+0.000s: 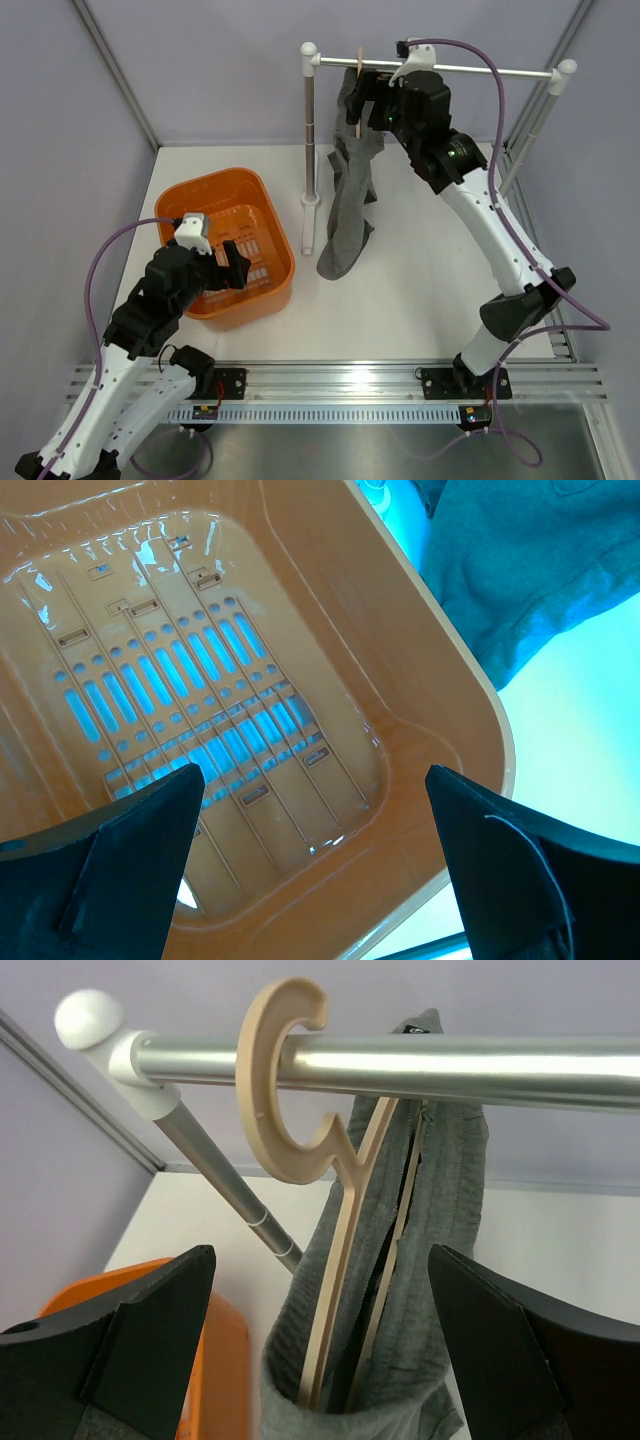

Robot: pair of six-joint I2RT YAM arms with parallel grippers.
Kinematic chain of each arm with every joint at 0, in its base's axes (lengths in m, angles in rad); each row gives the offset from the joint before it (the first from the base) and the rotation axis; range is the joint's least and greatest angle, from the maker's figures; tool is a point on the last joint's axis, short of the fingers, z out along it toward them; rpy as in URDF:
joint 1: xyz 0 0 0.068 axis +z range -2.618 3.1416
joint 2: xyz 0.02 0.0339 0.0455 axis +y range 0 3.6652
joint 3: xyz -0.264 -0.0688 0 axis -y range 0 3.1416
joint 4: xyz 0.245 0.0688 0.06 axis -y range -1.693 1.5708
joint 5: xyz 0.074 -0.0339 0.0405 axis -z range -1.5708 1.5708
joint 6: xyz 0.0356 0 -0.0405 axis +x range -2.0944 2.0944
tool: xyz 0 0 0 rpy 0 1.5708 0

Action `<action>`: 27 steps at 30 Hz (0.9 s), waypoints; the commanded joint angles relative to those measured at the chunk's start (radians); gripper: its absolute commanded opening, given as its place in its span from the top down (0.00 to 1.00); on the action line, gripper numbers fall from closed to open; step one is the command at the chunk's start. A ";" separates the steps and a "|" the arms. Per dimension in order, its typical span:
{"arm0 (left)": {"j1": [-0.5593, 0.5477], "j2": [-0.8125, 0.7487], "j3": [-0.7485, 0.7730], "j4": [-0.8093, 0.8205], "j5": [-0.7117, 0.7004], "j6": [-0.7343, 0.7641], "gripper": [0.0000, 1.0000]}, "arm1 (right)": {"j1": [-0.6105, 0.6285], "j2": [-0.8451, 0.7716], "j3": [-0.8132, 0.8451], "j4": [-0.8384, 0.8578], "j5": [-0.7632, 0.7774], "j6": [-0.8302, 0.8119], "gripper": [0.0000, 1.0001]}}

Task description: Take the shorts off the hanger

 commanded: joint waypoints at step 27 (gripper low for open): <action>0.002 -0.017 0.018 0.041 0.036 0.016 0.01 | 0.057 0.321 0.224 0.165 0.318 -0.145 0.43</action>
